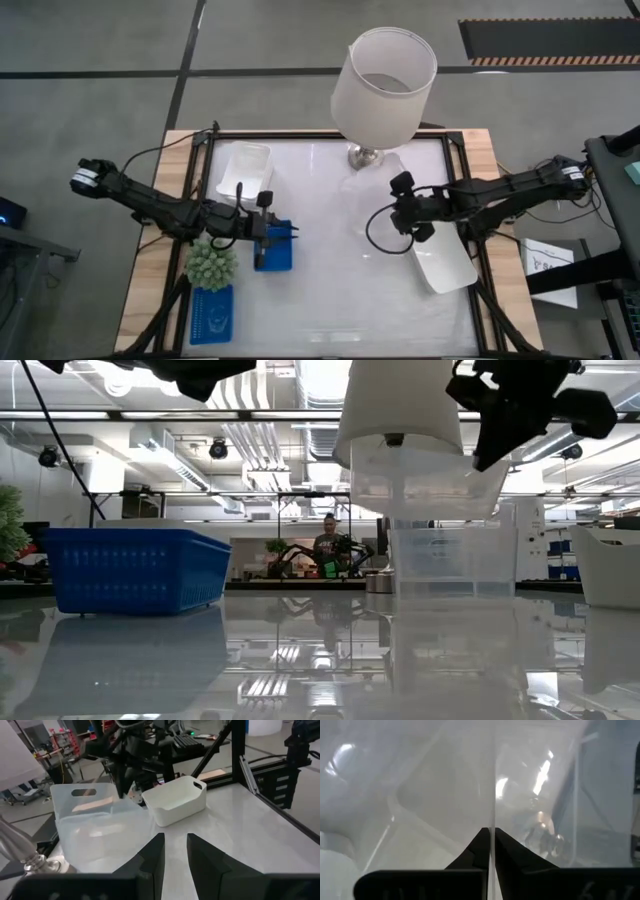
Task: Stack baskets by color
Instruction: Stack the bottom transparent bin on the stacked transparent bins
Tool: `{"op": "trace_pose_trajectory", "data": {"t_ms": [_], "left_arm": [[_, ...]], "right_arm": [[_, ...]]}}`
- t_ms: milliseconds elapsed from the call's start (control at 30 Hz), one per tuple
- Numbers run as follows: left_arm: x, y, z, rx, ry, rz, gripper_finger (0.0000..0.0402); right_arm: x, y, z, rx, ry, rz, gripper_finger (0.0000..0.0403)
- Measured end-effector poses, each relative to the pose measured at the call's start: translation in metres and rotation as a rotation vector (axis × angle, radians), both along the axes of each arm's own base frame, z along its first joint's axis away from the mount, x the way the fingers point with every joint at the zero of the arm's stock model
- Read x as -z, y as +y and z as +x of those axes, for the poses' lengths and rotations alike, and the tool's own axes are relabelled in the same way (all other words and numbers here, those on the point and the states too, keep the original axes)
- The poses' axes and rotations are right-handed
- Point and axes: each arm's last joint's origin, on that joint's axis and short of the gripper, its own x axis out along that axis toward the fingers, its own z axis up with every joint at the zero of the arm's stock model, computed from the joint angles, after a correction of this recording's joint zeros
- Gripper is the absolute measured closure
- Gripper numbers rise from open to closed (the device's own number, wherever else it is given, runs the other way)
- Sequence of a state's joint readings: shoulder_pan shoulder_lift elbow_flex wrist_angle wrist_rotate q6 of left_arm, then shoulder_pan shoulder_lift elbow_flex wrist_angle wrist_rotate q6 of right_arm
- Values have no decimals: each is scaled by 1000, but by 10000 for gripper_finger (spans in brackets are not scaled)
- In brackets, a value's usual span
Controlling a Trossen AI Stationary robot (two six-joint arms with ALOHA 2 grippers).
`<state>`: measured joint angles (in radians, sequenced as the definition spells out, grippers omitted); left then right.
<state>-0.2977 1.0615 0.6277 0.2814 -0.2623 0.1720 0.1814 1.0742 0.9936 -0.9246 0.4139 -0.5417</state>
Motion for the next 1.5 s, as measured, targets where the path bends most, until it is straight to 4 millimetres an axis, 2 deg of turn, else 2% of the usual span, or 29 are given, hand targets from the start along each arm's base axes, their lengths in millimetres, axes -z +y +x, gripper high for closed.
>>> {"op": "trace_pose_trajectory", "data": {"t_ms": [300, 667, 933, 1200, 1500], "left_arm": [[0, 0, 0, -3, 1, 2, 337], [0, 0, 0, -5, 1, 2, 337], [3, 1, -1, -5, 9, 1, 337], [14, 1, -3, -15, 15, -64, 337], [30, -1, -4, -10, -47, -125, 337]], "right_arm": [[5, 0, 1, 27, -8, -4, 385], [1, -2, 2, 87, -42, -38, 308], [-1, -2, 2, 109, -56, -31, 278], [-21, -2, 0, 208, -95, 30, 266], [-49, 4, -2, 275, -149, 225, 282]]}}
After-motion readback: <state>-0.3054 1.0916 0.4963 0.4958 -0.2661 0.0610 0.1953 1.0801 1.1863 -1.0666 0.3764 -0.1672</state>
